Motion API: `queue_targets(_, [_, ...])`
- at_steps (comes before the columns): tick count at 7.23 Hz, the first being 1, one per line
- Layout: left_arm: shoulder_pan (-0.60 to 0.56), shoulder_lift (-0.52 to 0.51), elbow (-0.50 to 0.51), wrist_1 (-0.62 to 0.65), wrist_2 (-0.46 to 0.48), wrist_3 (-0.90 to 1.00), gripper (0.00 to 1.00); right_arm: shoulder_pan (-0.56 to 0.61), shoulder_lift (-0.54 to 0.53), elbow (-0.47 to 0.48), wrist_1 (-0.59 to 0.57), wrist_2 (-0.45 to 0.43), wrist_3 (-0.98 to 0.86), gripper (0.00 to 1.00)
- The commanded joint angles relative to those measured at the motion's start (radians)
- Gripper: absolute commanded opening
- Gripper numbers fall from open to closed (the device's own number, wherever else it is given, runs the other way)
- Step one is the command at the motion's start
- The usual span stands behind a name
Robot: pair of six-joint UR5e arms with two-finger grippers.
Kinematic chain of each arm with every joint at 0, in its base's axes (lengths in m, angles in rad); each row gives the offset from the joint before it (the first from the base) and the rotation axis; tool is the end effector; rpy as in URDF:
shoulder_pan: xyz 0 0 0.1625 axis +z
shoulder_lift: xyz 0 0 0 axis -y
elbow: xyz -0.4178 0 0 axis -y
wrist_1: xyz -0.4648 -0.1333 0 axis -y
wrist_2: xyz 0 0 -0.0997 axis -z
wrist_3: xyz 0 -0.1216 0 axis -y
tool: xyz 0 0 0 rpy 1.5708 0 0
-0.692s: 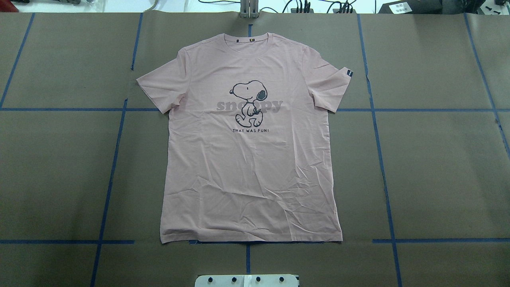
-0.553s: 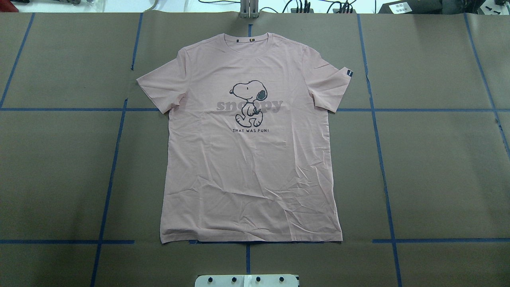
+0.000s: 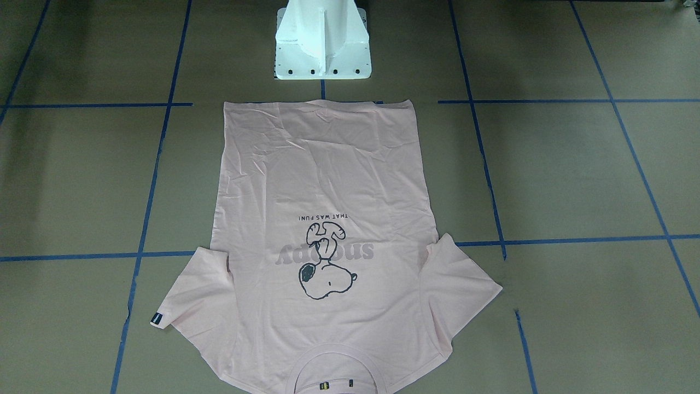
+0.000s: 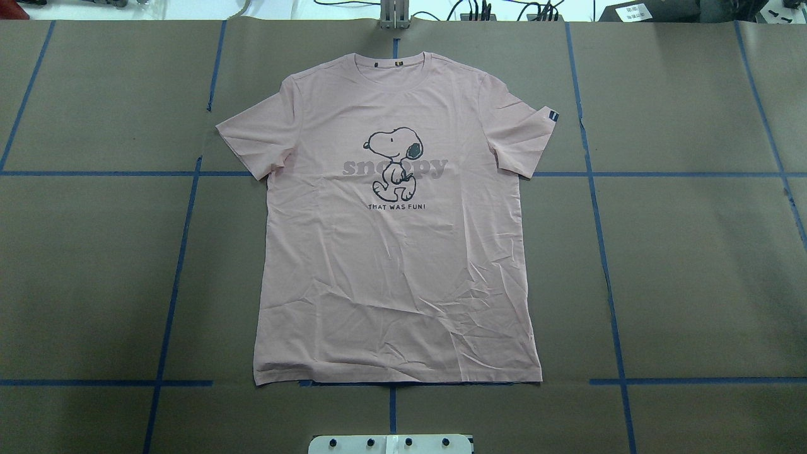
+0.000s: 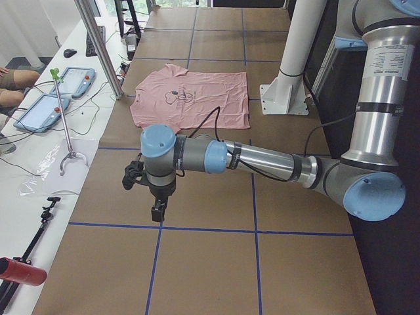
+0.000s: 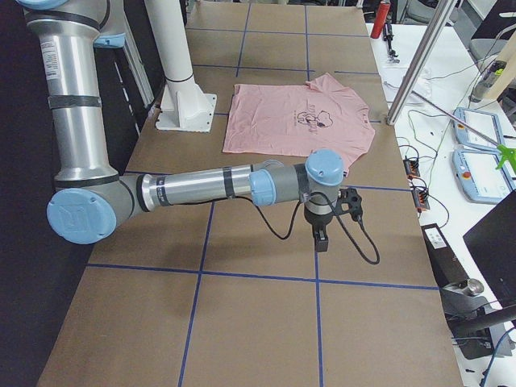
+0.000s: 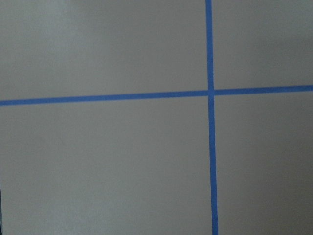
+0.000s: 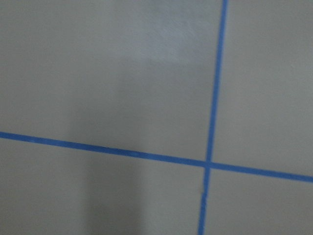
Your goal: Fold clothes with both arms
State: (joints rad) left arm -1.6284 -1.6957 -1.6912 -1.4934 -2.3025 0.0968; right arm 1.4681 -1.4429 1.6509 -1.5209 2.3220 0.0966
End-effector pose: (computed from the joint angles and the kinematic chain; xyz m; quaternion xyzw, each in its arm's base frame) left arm -0.0875 -0.6123 0.5367 0.1056 0.3494 0.0482 0.9298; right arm -0.0143 -0.6290 0.5414 0.0828 -0.3739 -0.0500 0.9224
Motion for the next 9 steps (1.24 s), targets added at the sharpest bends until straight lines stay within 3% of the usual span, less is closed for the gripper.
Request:
queue_targets(1, [0.034,-0.065,0.022,-0.197,-0.153,-0.002,1.00,-0.171,0.193,-0.017,0.050,-0.018,0.112,1.00])
queue_targets(2, [0.085,-0.043,0.024,-0.329,-0.159,-0.014,1.00,-0.251,0.215,-0.020,0.080,-0.019,0.275,1.00])
queue_targets(4, [0.186,-0.073,0.074,-0.355,-0.135,-0.093,1.00,-0.441,0.342,-0.164,0.312,-0.166,0.650,0.99])
queue_targets(6, [0.212,-0.165,0.190,-0.364,-0.133,-0.168,1.00,-0.469,0.412,-0.374,0.537,-0.185,0.724,1.00])
queue_targets(8, [0.237,-0.193,0.194,-0.413,-0.092,-0.342,1.00,-0.479,0.520,-0.529,0.547,-0.196,0.723,0.99])
queue_targets(9, [0.239,-0.193,0.196,-0.439,-0.092,-0.379,1.00,-0.488,0.535,-0.618,0.624,-0.213,0.721,0.99])
